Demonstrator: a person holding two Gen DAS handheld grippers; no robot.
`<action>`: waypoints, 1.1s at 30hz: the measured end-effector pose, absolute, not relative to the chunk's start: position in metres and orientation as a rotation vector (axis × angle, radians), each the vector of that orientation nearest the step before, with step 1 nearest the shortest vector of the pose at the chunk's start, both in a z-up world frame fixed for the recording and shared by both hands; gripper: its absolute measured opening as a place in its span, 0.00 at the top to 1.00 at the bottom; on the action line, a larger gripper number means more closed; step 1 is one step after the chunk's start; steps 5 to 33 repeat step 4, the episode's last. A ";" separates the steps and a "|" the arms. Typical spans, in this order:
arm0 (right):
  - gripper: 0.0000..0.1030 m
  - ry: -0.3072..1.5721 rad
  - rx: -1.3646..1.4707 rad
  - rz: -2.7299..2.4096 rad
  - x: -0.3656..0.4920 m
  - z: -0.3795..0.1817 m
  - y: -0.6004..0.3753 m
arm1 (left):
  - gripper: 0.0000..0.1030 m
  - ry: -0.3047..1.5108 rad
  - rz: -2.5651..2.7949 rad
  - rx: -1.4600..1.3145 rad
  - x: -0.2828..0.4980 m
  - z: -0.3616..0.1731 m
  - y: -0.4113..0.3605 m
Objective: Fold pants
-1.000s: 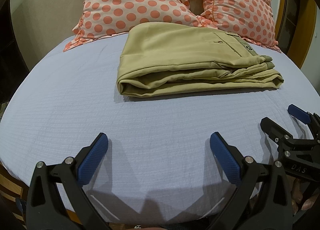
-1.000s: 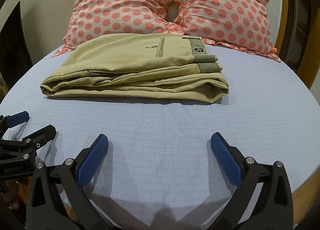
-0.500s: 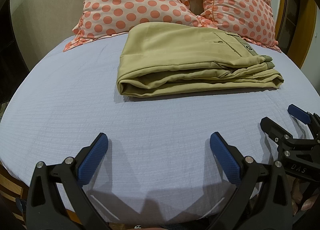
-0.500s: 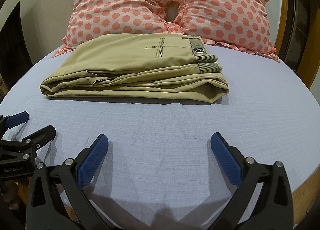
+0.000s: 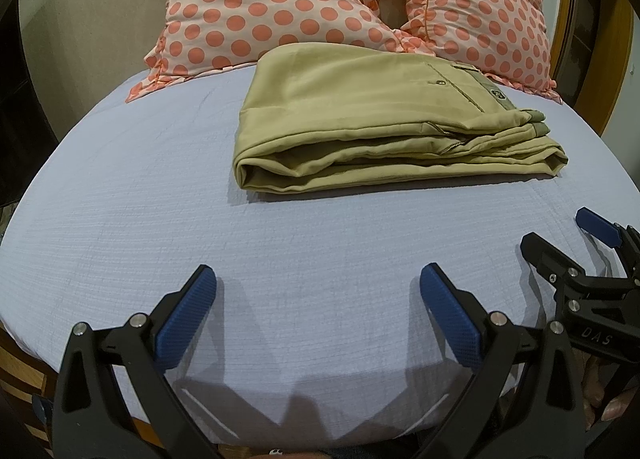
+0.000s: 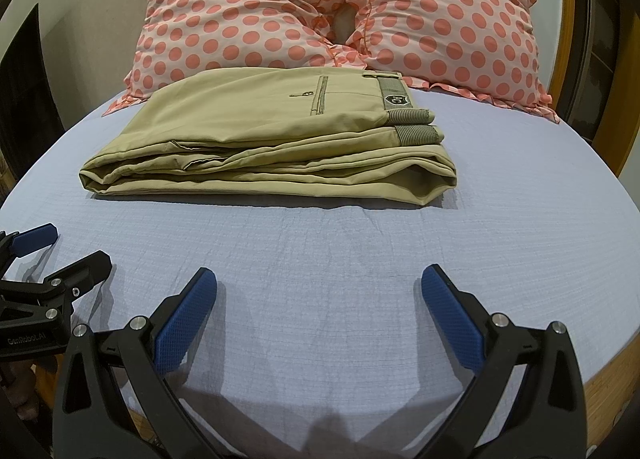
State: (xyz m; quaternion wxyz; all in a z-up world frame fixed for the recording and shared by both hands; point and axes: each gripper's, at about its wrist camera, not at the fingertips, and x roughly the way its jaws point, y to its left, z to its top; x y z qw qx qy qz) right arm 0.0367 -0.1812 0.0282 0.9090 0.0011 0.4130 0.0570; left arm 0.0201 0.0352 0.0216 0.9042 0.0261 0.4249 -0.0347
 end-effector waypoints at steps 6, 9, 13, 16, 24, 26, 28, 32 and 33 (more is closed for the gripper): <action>0.01 0.851 0.002 0.118 0.037 0.028 -0.181 | 0.02 0.885 -0.072 0.055 0.021 0.021 0.036; 0.01 0.851 0.002 0.118 0.037 0.028 -0.181 | 0.02 0.885 -0.072 0.055 0.021 0.021 0.036; 0.01 0.851 0.002 0.118 0.037 0.028 -0.181 | 0.02 0.885 -0.072 0.055 0.021 0.021 0.036; 0.01 0.851 0.002 0.118 0.037 0.028 -0.181 | 0.02 0.885 -0.072 0.055 0.021 0.021 0.036; 0.01 0.851 0.002 0.118 0.037 0.028 -0.181 | 0.02 0.885 -0.072 0.055 0.021 0.021 0.036; 0.01 0.851 0.002 0.118 0.037 0.028 -0.181 | 0.02 0.885 -0.072 0.055 0.021 0.021 0.036; 0.01 0.851 0.002 0.118 0.037 0.028 -0.181 | 0.02 0.885 -0.072 0.055 0.021 0.021 0.036; 0.01 0.851 0.002 0.118 0.037 0.028 -0.181 | 0.02 0.885 -0.072 0.055 0.021 0.021 0.036; 0.01 0.851 0.002 0.118 0.037 0.028 -0.181 | 0.02 0.885 -0.072 0.055 0.021 0.021 0.036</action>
